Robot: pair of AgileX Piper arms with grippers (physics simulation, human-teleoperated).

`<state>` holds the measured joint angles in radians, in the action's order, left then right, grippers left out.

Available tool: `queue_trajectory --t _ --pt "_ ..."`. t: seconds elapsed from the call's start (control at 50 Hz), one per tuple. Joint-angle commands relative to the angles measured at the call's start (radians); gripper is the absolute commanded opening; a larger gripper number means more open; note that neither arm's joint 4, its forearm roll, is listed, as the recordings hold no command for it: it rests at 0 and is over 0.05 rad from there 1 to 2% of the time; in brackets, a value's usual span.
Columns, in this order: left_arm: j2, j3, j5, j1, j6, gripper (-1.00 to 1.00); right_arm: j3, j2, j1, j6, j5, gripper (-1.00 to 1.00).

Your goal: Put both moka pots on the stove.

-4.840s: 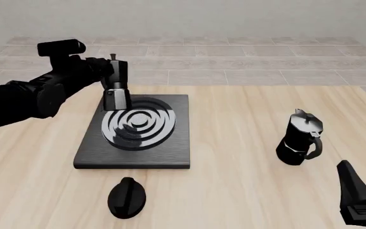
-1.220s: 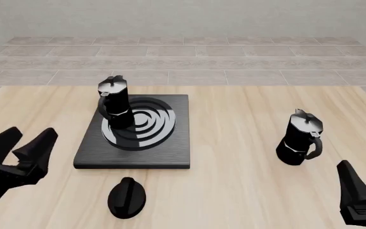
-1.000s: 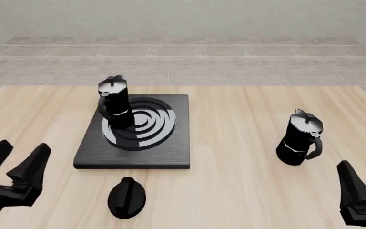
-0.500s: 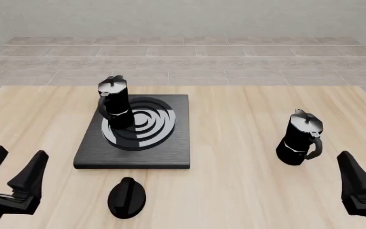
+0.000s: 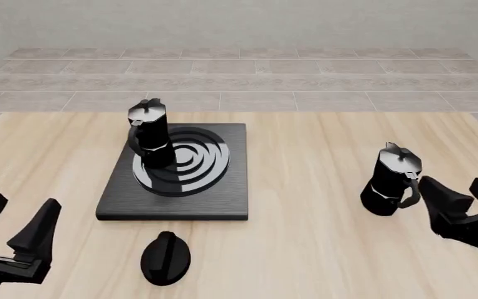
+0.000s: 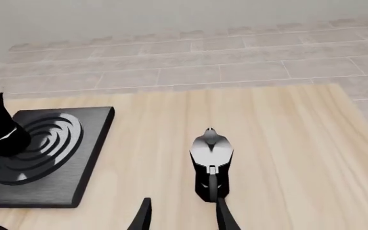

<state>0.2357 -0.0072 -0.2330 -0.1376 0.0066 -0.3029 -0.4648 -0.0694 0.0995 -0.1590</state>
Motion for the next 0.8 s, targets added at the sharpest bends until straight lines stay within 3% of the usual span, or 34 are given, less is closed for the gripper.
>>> queue_trajectory --t 0.02,0.24,0.32,0.42,0.8 --pt "-0.004 0.004 -0.003 -0.002 0.003 1.0 -0.086 -0.114 -0.004 -0.02 -0.096 1.0" --pt "0.001 0.005 -0.006 -0.002 0.001 1.0 -0.149 -0.191 0.022 -0.077 -0.154 1.0" --pt "0.005 0.004 -0.008 -0.002 0.001 1.0 -0.15 -0.226 0.011 -0.057 -0.154 1.0" --pt "-0.002 0.004 -0.002 -0.002 0.002 1.0 -0.147 -0.286 0.022 -0.092 -0.136 1.0" --pt "0.0 0.005 -0.002 -0.002 -0.001 1.0 -0.137 -0.389 0.056 -0.122 -0.058 1.0"
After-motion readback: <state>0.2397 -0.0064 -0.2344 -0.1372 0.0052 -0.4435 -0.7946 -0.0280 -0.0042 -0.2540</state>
